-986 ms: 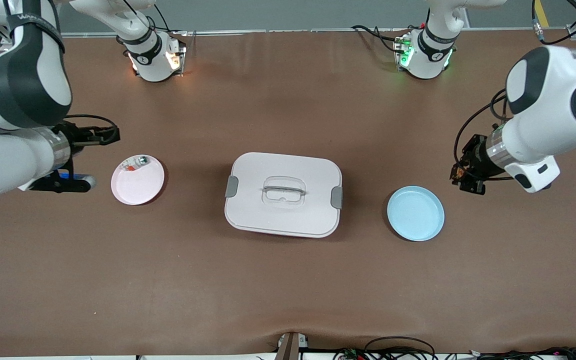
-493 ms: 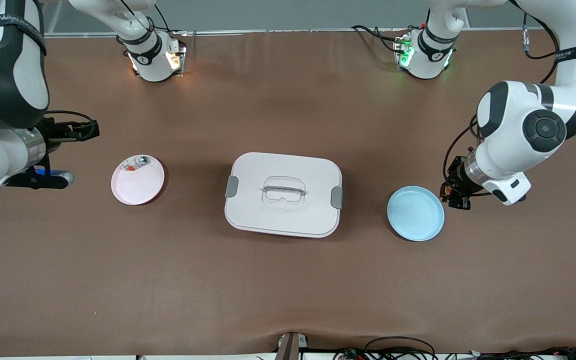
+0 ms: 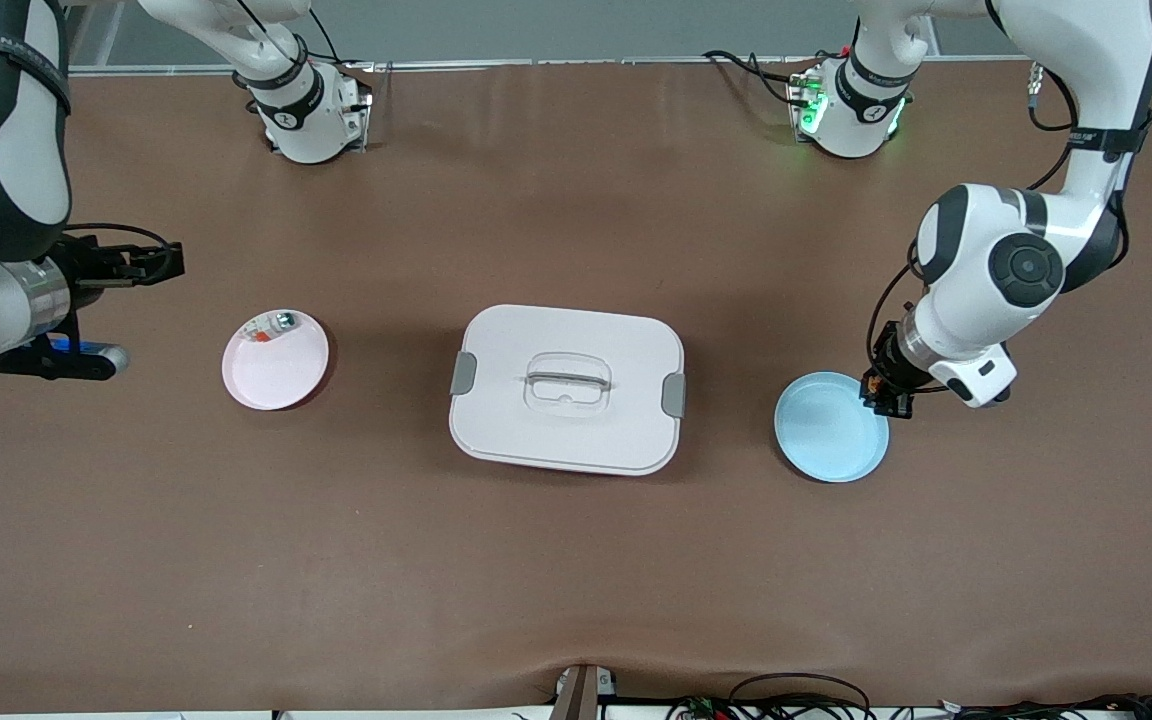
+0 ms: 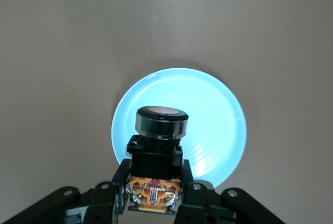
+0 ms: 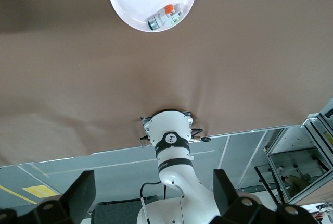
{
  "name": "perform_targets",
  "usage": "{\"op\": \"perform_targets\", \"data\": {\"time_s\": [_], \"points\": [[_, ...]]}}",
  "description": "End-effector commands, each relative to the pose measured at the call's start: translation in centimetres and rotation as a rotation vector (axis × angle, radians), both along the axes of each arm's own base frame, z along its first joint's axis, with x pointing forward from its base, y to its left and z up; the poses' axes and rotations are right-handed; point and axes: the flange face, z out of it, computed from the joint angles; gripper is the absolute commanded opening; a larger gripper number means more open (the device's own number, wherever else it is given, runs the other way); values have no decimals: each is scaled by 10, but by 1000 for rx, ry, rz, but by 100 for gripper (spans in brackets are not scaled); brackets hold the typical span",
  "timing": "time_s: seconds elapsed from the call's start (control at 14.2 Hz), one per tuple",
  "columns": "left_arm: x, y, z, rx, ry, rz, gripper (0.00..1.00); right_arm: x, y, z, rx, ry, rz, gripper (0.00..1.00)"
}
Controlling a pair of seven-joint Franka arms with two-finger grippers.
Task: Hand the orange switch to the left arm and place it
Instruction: 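Lower the switch onto the light-blue plate with the left gripper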
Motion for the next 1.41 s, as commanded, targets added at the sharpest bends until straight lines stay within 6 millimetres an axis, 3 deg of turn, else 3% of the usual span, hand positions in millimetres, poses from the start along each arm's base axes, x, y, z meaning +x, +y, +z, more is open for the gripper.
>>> {"op": "perform_targets", "data": {"time_s": [0.0,0.28,0.63,0.92,1.2,1.34], "points": [[-1,-2,-27,16,16,6,0,-1,-1,15,3,-32,-32,100],[7,-5,-63,5,4,65,0,-9,0,37,4,-69,-30,100],[19,-16,-87,6,24,101,0,-12,-3,41,-5,-66,-34,100],[22,-19,-101,10,34,96,0,-12,-28,48,-11,-92,-93,100],[22,-19,-112,13,48,95,0,-5,-25,51,-6,-156,-91,100],[21,-18,-117,15,55,95,0,-4,-27,71,-1,-252,-96,100]]}}
